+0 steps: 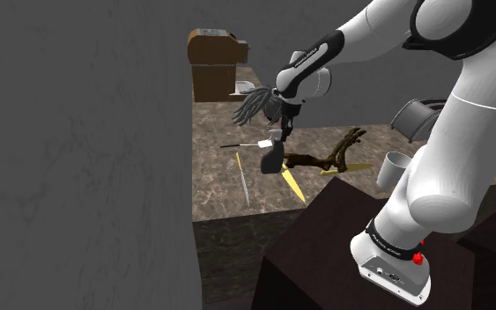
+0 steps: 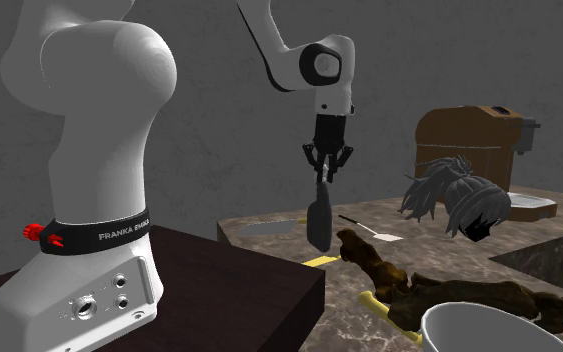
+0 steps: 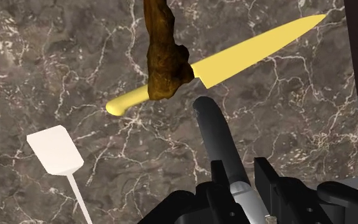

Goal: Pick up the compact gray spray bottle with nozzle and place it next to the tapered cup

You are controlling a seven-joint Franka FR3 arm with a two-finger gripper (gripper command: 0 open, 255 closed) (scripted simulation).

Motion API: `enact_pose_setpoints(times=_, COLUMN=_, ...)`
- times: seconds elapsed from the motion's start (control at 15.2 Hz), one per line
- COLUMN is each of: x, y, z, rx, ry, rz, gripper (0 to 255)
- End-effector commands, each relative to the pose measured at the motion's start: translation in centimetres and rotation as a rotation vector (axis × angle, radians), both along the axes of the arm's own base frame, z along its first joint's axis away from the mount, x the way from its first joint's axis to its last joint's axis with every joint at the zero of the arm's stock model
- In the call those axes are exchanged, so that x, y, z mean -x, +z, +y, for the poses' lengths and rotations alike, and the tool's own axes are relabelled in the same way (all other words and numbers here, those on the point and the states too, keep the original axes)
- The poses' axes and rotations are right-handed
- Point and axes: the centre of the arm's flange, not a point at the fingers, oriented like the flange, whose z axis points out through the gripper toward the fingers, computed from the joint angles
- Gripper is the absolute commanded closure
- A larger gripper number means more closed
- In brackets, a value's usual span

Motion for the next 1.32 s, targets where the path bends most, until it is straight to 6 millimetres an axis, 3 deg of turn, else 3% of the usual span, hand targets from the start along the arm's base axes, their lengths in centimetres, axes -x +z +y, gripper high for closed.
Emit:
enact_pose_setpoints(times=0.0, x=0.0, y=0.8, z=0.0, rx=0.000, ry=0.000, rz=0.000, gripper=255)
enact_pose_setpoints(times=1.25, x=0.0, y=10.8, z=0.0, rx=0.000, ry=0.000, rz=0.000, gripper=255)
